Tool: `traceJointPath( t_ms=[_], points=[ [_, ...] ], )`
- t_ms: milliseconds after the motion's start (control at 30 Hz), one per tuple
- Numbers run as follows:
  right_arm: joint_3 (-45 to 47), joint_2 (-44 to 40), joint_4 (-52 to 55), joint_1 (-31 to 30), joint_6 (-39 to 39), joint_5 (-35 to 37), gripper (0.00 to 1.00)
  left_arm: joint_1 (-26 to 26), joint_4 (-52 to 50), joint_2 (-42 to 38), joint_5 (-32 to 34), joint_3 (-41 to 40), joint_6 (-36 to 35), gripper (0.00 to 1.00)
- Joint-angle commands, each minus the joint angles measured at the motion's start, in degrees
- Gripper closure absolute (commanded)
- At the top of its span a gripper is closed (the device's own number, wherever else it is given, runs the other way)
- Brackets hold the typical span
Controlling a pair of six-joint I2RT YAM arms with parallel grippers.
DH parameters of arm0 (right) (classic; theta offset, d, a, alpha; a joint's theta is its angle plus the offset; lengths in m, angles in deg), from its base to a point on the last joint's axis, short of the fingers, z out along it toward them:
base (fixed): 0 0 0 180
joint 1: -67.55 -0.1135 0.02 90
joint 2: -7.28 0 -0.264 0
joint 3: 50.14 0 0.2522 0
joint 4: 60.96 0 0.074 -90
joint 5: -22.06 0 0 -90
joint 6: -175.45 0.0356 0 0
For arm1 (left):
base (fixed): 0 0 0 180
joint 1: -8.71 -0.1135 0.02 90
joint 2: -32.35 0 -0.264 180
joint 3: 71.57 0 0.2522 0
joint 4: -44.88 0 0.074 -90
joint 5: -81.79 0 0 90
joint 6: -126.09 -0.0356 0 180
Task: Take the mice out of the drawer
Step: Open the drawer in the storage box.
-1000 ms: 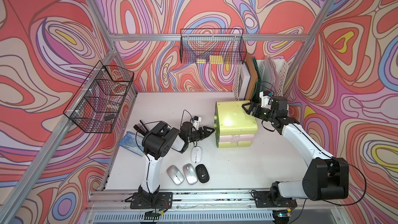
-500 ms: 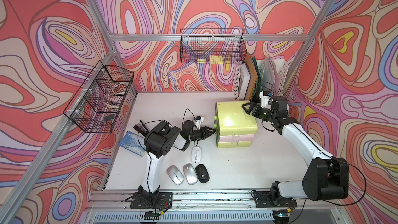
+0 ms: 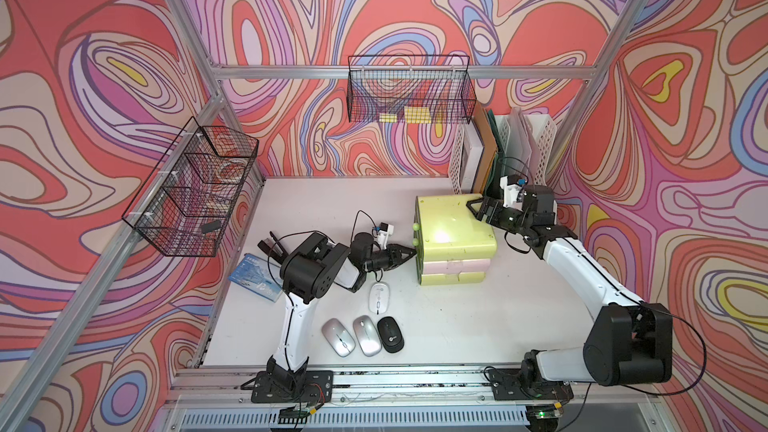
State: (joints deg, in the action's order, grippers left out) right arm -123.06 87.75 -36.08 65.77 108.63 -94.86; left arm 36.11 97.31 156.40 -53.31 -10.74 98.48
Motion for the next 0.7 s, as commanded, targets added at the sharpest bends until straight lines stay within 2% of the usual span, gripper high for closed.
traceJointPath(
  t_ms=[0,267,333,567,667],
  points=[
    [3.4,4.2,12.4,-2.0,-2.3,2.7,0.1,-0.3,-3.3,-0.8,0.9,-3.0,-1.2,0.79],
    [3.7,4.1,12.1,-2.0,-2.3,2.6,0.1,-2.2,-8.3,-4.1,2.2,-6.3,-4.2,0.83],
    [3.7,4.1,12.0,-2.0,-2.4,2.6,0.1,-3.1,-13.7,-6.5,3.3,-7.0,-7.1,0.82],
    [3.7,4.4,11.7,-2.0,-2.4,2.6,0.1,-5.1,-44.5,-19.4,12.0,-5.8,-20.2,0.81],
    [3.7,4.5,11.4,-2.0,-2.3,2.4,0.1,-5.0,-51.5,-23.1,15.2,-5.2,-23.0,0.8]
  ],
)
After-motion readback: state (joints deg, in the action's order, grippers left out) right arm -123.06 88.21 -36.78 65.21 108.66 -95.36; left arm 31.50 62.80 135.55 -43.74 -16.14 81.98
